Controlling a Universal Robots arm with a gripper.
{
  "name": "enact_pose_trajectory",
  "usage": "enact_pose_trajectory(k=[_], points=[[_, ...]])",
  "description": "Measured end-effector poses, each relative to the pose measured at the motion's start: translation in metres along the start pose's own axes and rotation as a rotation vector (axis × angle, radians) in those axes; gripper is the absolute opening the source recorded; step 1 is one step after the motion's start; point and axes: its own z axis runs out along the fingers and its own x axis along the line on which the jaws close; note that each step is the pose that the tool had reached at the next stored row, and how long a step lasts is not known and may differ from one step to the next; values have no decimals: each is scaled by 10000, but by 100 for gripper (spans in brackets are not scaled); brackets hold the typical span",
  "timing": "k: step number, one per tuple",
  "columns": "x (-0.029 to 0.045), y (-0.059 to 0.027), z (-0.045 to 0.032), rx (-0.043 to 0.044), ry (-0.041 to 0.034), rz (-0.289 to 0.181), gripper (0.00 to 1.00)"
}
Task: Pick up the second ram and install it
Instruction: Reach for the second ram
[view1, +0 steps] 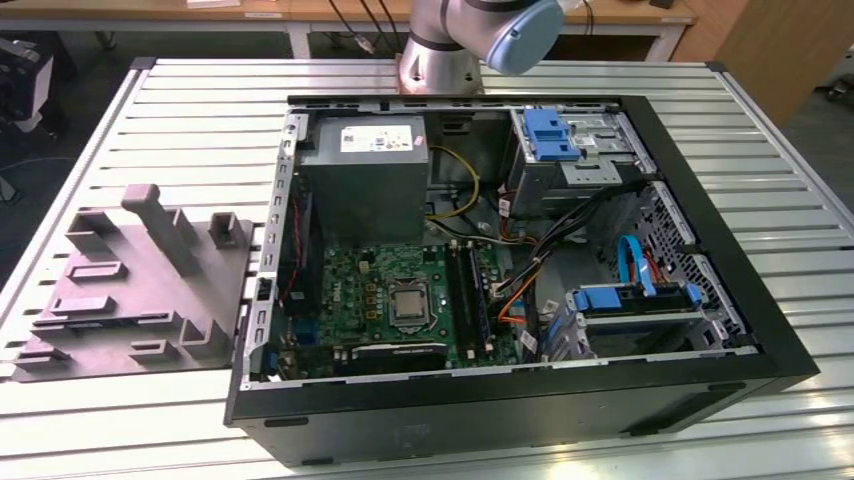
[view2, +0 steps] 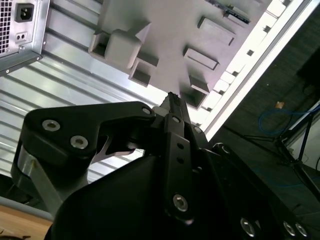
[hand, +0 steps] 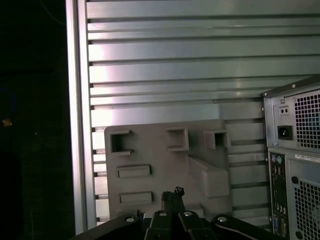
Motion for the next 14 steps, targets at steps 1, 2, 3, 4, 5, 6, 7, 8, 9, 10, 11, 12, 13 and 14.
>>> enact_pose_trajectory(k=[1,2,3,4,5,6,7,8,9,10,11,12,13,14], points=[[1,-12,11,3,12,1,10],[2,-23,22,6,25,4,10],[3,-35,33,9,38,6,10],[3,-47,44,12,51,7,10],[4,-61,56,15,66,9,10],[5,-73,67,18,80,10,10],[5,-86,78,20,93,12,10],[6,-98,89,24,107,13,10],[7,-110,100,27,120,14,10],[8,-122,111,30,132,15,10],[9,-135,123,33,144,15,10],[11,-146,135,36,156,16,10],[12,-158,146,41,168,16,10],[14,-170,158,44,178,15,10]])
